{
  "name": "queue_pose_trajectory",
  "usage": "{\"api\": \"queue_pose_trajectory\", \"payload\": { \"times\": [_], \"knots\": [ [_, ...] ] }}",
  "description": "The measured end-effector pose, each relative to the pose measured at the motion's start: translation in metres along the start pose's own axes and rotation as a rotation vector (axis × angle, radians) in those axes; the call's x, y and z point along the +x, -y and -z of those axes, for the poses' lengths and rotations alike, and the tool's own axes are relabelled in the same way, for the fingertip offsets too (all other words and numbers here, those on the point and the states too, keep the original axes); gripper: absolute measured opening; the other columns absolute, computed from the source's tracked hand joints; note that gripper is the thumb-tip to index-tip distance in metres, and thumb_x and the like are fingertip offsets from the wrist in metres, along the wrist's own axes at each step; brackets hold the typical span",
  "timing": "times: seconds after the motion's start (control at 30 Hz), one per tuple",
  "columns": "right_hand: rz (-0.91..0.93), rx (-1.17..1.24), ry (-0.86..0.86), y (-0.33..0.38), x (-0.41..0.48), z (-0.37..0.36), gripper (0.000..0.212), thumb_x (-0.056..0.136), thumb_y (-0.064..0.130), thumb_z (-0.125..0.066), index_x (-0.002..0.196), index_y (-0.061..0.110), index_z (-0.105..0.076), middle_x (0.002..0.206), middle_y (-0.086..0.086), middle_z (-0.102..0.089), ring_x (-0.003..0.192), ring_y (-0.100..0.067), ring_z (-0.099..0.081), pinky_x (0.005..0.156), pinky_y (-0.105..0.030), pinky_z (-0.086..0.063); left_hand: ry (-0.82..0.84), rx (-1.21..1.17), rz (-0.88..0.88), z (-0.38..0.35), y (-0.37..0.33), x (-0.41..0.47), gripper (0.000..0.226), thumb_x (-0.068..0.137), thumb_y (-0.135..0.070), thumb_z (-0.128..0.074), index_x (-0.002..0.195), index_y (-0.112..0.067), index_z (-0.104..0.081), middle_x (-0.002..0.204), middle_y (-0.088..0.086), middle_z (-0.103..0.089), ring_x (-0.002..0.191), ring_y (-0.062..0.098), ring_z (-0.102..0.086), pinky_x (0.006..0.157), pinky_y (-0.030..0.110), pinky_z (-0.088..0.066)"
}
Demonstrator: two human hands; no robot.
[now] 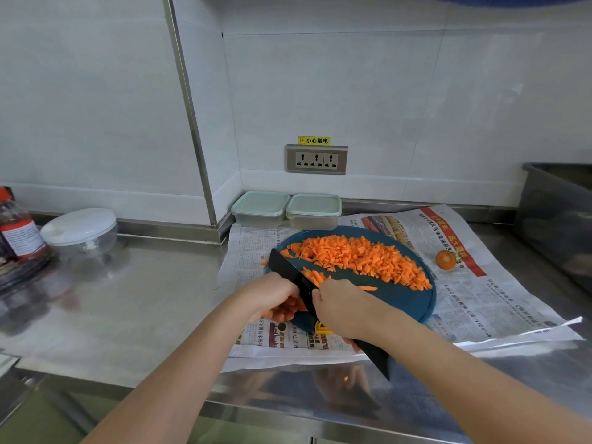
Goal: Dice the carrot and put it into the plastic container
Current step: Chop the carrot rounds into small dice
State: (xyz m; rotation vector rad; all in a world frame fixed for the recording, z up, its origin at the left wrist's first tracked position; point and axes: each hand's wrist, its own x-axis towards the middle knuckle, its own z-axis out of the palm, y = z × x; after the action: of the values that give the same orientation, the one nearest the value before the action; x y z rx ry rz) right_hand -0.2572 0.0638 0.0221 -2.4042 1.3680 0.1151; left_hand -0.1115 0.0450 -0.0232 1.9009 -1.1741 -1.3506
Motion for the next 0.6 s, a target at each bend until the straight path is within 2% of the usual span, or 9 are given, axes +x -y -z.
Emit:
{"api": "queue_pose_trajectory", "payload": {
  "times": [0.07,0.1,0.17,0.27,0.33,0.4,0.43,0.5,0.6],
  "knots": [
    [0.023,-0.045,0.002,0.001,0.001,-0.002,0.028,0.103,0.011,-0.030,0.104,0.009,-0.058,0.123,-0.018,-0.057,0.117,-0.030,-0.052,0.088,-0.033,-0.040,-0.010,0.010,0.002,-0.001,0.001,0.000,0.027,0.087,-0.001,-0.048,0.065,-0.004,-0.063,0.052,0.003,-0.054,0.047,0.014,-0.049,0.043,0.019,-0.039],
    [0.044,-0.081,-0.002,0.000,0.005,-0.004,0.027,0.103,0.010,-0.030,0.092,0.012,-0.055,0.104,-0.016,-0.060,0.103,-0.031,-0.056,0.077,-0.031,-0.044,-0.012,0.016,0.003,-0.002,0.000,0.000,0.027,0.087,-0.001,-0.048,0.065,-0.004,-0.062,0.049,0.002,-0.054,0.048,0.015,-0.049,0.043,0.019,-0.039],
    [0.069,-0.161,-0.011,-0.006,0.017,-0.010,0.032,0.101,0.007,-0.029,0.074,0.011,-0.047,0.072,-0.007,-0.049,0.072,-0.028,-0.055,0.051,-0.027,-0.039,-0.016,0.024,0.011,-0.003,0.000,0.000,0.025,0.087,-0.001,-0.047,0.065,-0.004,-0.060,0.044,-0.001,-0.055,0.048,0.015,-0.048,0.044,0.020,-0.039],
    [0.068,-0.210,-0.032,-0.007,0.025,-0.017,0.032,0.099,0.002,-0.028,0.073,0.007,-0.046,0.065,-0.005,-0.038,0.053,-0.018,-0.041,0.043,-0.024,-0.027,-0.029,0.032,0.022,-0.004,0.000,-0.002,0.024,0.087,-0.003,-0.047,0.065,-0.005,-0.056,0.042,-0.001,-0.054,0.047,0.015,-0.048,0.044,0.021,-0.039],
    [0.045,-0.200,-0.065,-0.004,0.024,-0.020,0.031,0.100,0.001,-0.028,0.092,0.000,-0.058,0.066,-0.004,-0.032,0.053,-0.015,-0.031,0.045,-0.025,-0.020,-0.033,0.047,0.014,-0.005,-0.002,-0.003,0.024,0.087,-0.004,-0.046,0.065,-0.006,-0.055,0.049,0.002,-0.053,0.047,0.015,-0.048,0.043,0.021,-0.037],
    [0.048,-0.249,-0.079,-0.001,0.022,-0.021,0.033,0.101,0.002,-0.028,0.112,-0.004,-0.059,0.076,-0.008,-0.046,0.060,-0.016,-0.037,0.046,-0.026,-0.017,-0.039,0.050,0.003,-0.005,-0.003,-0.004,0.024,0.087,-0.004,-0.046,0.065,-0.006,-0.055,0.053,0.003,-0.052,0.047,0.015,-0.048,0.043,0.021,-0.037],
    [0.054,-0.281,-0.066,-0.001,0.022,-0.023,0.034,0.102,0.002,-0.028,0.116,-0.003,-0.058,0.090,-0.011,-0.056,0.070,-0.019,-0.047,0.046,-0.025,-0.018,-0.043,0.048,0.001,-0.005,-0.003,-0.004,0.024,0.088,-0.005,-0.046,0.066,-0.007,-0.055,0.055,0.004,-0.052,0.048,0.015,-0.048,0.044,0.021,-0.038],
    [0.047,-0.288,-0.035,0.001,0.022,-0.024,0.034,0.102,0.002,-0.028,0.121,-0.003,-0.056,0.114,-0.016,-0.057,0.095,-0.029,-0.057,0.047,-0.024,-0.018,-0.040,0.031,0.002,-0.004,-0.001,-0.004,0.023,0.089,-0.005,-0.046,0.069,-0.006,-0.056,0.059,0.005,-0.053,0.051,0.016,-0.050,0.046,0.021,-0.040],
    [-0.023,-0.101,-0.040,-0.002,0.021,-0.023,0.032,0.102,0.003,-0.027,0.125,-0.004,-0.049,0.119,-0.018,-0.054,0.108,-0.033,-0.056,0.056,-0.029,-0.034,-0.014,0.025,0.007,-0.003,0.001,-0.004,0.020,0.089,-0.006,-0.051,0.072,-0.006,-0.061,0.062,0.005,-0.054,0.052,0.015,-0.052,0.045,0.019,-0.040]
  ]
}}
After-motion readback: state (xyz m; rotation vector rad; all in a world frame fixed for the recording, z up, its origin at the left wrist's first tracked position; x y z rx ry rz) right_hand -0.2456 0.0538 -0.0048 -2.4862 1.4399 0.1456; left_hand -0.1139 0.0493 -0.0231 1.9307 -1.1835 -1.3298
